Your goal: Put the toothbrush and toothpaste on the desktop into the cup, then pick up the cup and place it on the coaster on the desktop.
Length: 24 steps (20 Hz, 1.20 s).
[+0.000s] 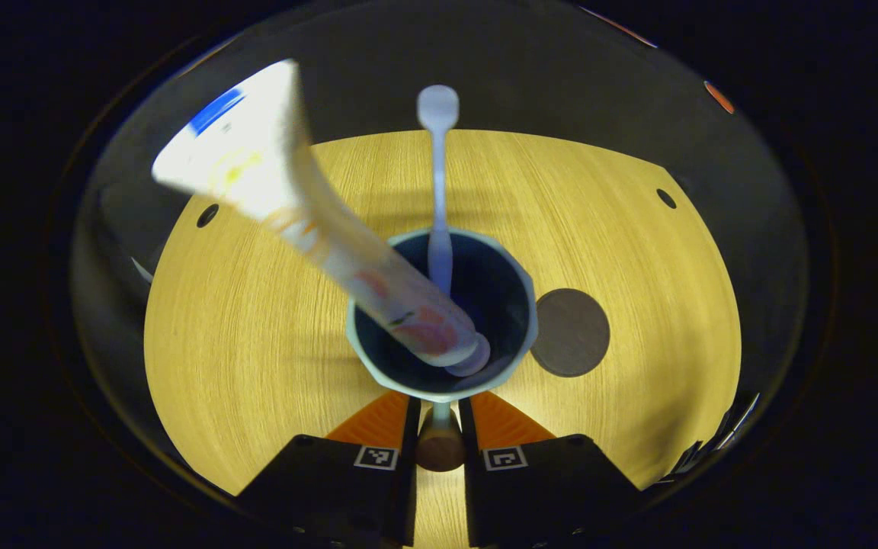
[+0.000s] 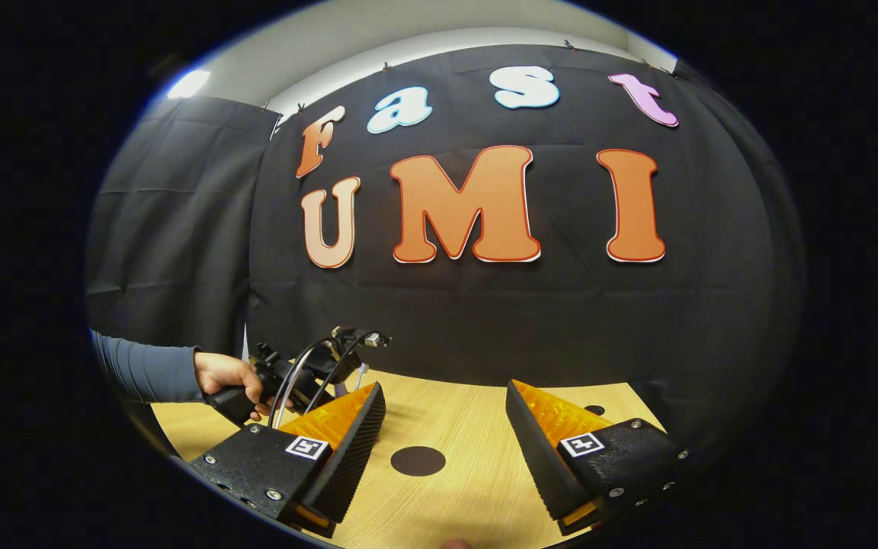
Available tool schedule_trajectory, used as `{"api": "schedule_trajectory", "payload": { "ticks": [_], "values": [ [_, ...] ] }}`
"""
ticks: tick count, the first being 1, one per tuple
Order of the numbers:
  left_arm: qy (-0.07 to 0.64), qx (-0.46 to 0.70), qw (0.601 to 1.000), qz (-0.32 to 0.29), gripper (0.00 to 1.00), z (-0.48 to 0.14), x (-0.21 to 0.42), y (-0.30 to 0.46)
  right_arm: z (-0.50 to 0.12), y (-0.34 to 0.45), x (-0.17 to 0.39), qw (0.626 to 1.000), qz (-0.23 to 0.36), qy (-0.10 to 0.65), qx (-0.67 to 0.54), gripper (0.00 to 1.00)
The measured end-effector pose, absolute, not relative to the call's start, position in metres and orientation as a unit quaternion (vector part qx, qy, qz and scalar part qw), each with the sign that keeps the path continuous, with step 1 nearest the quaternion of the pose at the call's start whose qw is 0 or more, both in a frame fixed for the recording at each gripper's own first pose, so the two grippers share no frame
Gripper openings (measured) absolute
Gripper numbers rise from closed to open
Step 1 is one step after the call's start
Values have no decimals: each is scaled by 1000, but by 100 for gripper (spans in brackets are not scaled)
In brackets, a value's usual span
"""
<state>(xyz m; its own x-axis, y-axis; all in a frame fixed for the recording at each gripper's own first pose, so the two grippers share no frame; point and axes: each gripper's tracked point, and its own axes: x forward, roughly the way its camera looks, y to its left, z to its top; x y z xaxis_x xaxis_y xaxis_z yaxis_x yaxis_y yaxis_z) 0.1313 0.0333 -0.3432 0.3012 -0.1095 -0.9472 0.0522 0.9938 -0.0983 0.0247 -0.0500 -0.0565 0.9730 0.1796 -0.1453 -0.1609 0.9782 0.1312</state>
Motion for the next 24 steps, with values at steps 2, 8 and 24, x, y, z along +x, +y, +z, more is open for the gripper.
{"api": "schedule_trajectory", "payload": {
  "ticks": [2, 8, 24],
  "values": [
    [582, -19, 811, -54, 26, -338, 137, 35, -58, -54, 21, 992, 81, 78, 61, 95],
    [581, -5, 810, -79, 26, -333, 130, 27, -63, -75, 5, 992, 65, 83, 64, 95],
    [606, 36, 788, -107, 26, -326, 129, 26, -103, -123, -26, 988, 25, 128, 86, 95]
  ]
}}
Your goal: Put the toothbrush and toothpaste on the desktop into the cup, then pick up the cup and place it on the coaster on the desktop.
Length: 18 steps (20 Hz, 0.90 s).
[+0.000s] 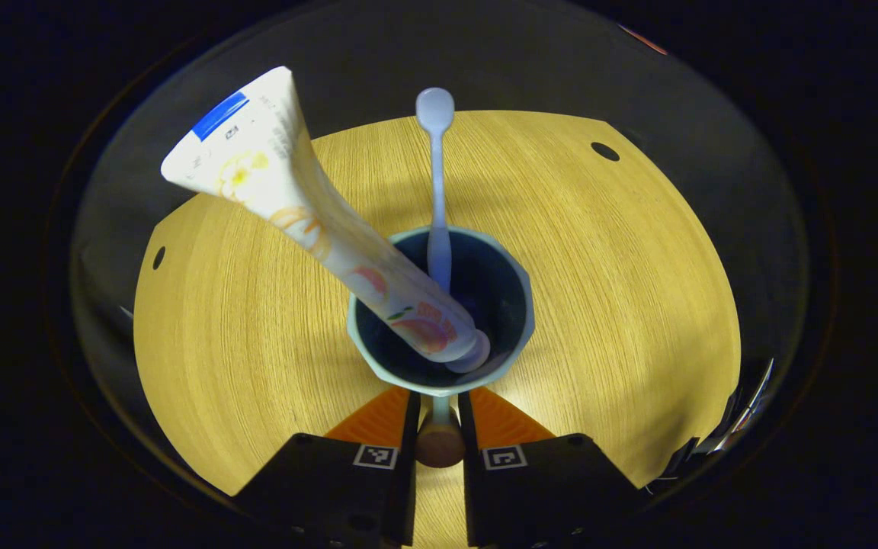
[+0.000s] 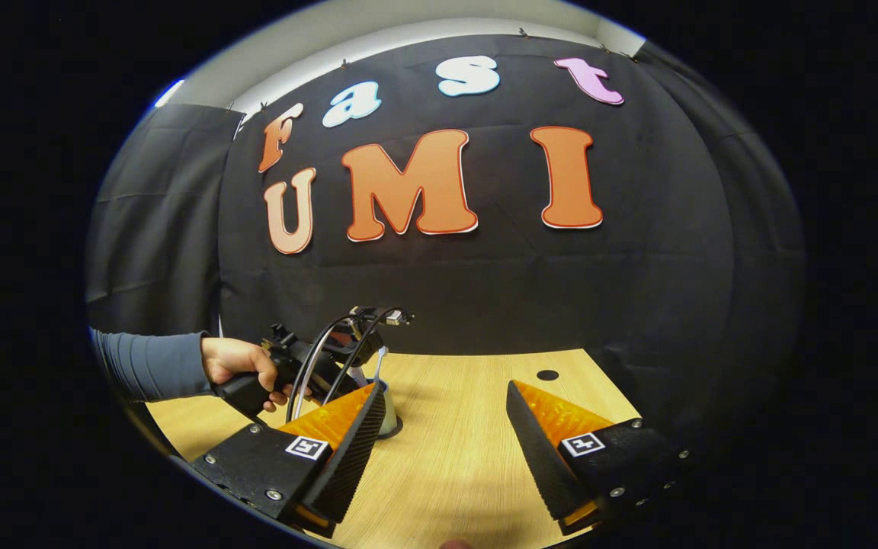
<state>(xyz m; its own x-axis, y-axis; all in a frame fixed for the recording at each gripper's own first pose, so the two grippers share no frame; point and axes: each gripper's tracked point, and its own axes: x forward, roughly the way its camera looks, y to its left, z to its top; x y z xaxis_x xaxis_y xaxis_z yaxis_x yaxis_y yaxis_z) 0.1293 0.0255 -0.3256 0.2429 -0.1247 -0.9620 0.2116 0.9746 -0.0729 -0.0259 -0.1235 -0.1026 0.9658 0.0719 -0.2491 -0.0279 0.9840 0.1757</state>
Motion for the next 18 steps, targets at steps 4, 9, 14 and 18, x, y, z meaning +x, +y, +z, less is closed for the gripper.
{"api": "schedule_trajectory", "payload": {
  "ticks": [4, 9, 14, 18],
  "values": [
    [578, 42, 804, -131, 52, -295, 141, 29, -111, -126, -24, 986, 16, 139, 91, 95],
    [542, 45, 825, -154, 79, -265, 133, 44, -103, -115, -19, 988, 7, 128, 83, 96],
    [485, 49, 860, -151, 91, -221, 116, 69, -111, -88, -12, 990, 6, 134, 52, 96],
    [412, 87, 898, -126, 97, -184, 105, 107, -101, -53, -5, 991, 23, 121, 45, 95]
  ]
}}
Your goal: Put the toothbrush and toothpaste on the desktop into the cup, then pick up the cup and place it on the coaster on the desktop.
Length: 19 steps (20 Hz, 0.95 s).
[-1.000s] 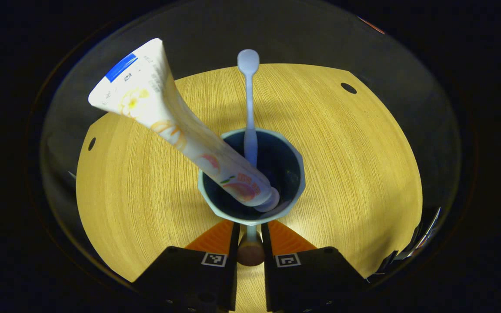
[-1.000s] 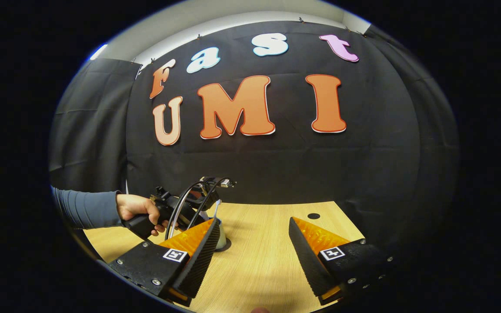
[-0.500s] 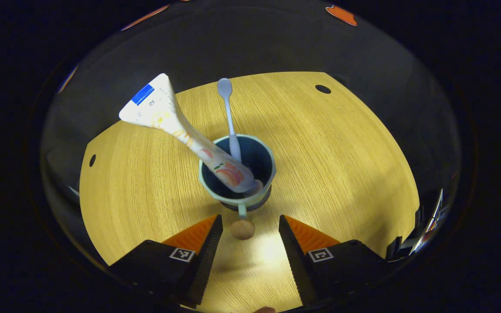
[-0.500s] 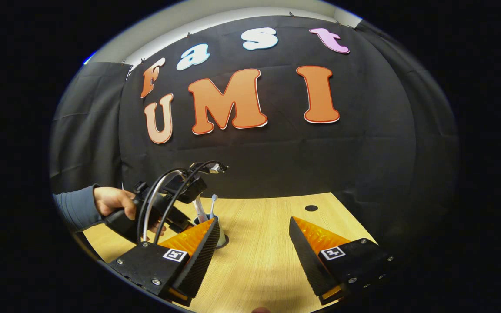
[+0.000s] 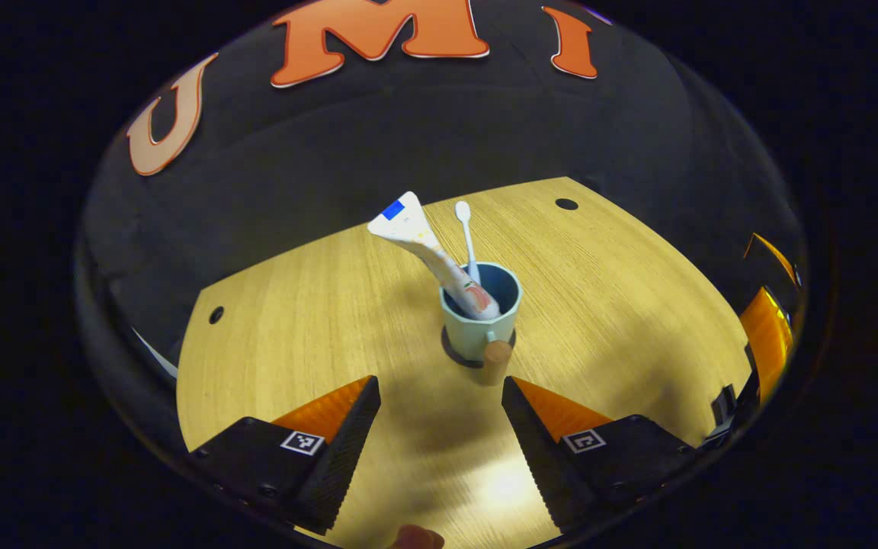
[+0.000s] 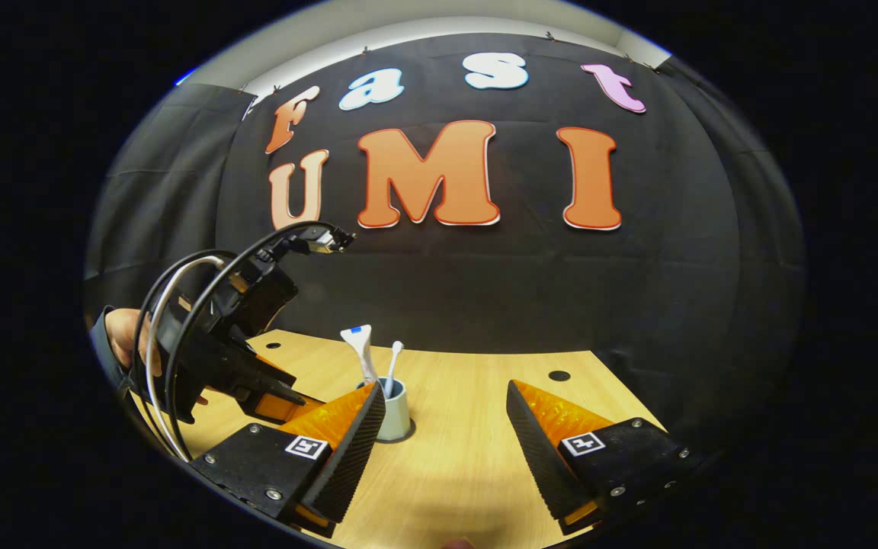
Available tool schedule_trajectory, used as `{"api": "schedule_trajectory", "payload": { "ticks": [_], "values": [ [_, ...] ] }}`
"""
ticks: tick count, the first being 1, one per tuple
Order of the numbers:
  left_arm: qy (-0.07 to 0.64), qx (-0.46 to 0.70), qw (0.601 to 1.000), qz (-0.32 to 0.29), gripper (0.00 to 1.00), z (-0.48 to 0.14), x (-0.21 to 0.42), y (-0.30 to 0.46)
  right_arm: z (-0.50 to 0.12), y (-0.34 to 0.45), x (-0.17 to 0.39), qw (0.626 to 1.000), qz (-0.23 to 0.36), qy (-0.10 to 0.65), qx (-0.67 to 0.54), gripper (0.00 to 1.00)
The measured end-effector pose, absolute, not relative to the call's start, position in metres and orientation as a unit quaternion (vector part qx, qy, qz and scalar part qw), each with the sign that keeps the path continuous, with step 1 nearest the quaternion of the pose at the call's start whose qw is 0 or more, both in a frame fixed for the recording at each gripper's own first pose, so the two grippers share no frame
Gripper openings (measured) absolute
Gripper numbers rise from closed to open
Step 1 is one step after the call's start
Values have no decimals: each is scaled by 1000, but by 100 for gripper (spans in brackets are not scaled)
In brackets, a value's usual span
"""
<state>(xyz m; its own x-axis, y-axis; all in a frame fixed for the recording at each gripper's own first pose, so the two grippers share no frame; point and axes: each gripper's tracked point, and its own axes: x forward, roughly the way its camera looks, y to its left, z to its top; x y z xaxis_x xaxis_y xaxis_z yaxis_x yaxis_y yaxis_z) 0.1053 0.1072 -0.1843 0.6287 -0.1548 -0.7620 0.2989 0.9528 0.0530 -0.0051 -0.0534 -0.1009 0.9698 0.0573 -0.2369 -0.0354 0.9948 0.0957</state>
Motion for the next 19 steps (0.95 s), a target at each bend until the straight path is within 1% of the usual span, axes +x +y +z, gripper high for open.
{"api": "schedule_trajectory", "payload": {
  "ticks": [1, 2, 5, 9, 12, 15, 19],
  "values": [
    [396, 91, 906, -118, 100, -181, 103, 119, -98, -45, -3, 992, 27, 115, 45, 95],
    [378, 91, 915, -107, 98, -175, 104, 130, -93, -36, -1, 993, 32, 108, 46, 95],
    [309, 97, 944, -66, 99, -145, 104, 157, -81, -8, 2, 994, 45, 92, 41, 95],
    [230, 98, 968, -34, 98, -115, 94, 203, -65, 26, 6, 995, 61, 68, 37, 95],
    [173, 81, 981, -21, 98, -87, 84, 227, -53, 49, 7, 995, 77, 49, 37, 95],
    [135, 65, 989, -10, 98, -79, 75, 244, -49, 62, 8, 995, 88, 37, 39, 95],
    [89, 56, 994, -3, 98, -69, 69, 256, -55, 71, 8, 994, 95, 40, 22, 95]
  ]
}}
